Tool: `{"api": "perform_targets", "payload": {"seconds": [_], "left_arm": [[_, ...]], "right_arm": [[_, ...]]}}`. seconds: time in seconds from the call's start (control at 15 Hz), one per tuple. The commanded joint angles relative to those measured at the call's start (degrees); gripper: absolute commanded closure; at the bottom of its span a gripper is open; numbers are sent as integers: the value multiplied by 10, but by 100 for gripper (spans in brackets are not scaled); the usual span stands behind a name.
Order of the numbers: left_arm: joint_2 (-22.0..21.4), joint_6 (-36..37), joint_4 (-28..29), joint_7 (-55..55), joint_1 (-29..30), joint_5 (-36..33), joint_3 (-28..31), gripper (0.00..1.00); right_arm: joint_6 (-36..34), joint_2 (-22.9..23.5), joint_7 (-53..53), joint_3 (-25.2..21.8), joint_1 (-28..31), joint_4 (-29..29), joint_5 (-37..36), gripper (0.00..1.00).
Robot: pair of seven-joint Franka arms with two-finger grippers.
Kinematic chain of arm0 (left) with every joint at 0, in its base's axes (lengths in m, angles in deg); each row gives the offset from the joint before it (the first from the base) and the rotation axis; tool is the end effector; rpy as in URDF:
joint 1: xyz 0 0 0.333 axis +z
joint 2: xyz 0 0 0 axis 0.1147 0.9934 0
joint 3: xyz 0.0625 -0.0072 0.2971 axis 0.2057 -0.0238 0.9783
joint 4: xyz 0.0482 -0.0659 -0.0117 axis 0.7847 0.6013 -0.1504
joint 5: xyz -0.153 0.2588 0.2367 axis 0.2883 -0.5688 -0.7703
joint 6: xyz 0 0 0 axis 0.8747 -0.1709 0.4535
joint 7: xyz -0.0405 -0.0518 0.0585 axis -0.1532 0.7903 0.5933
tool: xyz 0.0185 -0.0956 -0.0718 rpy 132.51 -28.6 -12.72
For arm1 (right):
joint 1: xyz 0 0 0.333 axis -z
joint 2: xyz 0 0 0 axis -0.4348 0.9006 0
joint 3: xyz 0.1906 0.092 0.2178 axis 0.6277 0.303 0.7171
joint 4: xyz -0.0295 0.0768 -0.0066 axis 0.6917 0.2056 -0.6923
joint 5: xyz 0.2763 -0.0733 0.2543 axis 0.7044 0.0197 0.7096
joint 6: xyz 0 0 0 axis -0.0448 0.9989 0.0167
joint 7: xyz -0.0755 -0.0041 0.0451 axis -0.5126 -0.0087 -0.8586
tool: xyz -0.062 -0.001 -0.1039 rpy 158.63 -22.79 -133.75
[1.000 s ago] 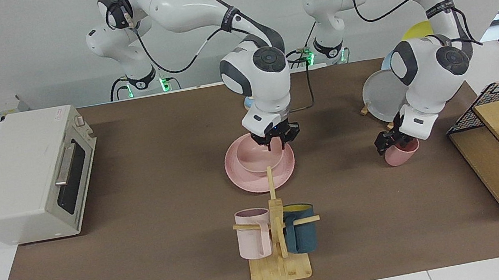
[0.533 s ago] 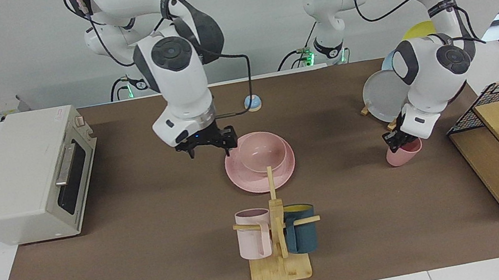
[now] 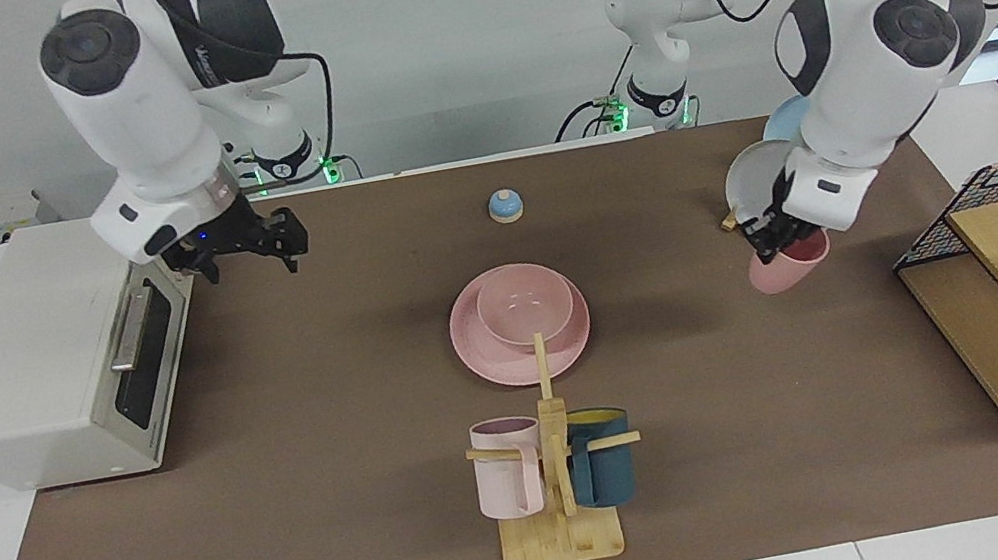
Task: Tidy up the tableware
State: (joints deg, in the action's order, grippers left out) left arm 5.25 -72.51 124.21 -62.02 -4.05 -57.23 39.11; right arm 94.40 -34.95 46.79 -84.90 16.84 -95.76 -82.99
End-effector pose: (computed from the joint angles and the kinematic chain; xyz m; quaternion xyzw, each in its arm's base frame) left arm 0.5981 -0.1878 0.5280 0.9965 0.0698 -0.0419 0.0203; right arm 0.5677 0.0694 0.5827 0.9975 -0.0050 -0.0633 0.0313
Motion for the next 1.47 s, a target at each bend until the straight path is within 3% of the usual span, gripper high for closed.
{"api": "perform_targets", "payload": {"seconds": [0.0, 0.27, 0.4, 0.6, 1.4], "left_arm": [[78, 38, -116, 146, -106, -3, 9, 100], [86, -39, -95, 253, -205, -1, 6, 100], [92, -75, -67, 282, -223, -3, 6, 100], [104, -107, -44, 302, -228, -8, 7, 100], [118, -230, 64, 357, -239, -17, 7, 100]], "right_arm": [[8, -55, -62, -29, 6, -79, -8, 0], [9, -74, -64, -35, 11, -94, -8, 0], [25, -94, -61, -34, 25, -130, 0, 0], [42, -108, -66, -33, 31, -159, 2, 0], [52, -108, -71, -29, 53, -149, 13, 0]]}}
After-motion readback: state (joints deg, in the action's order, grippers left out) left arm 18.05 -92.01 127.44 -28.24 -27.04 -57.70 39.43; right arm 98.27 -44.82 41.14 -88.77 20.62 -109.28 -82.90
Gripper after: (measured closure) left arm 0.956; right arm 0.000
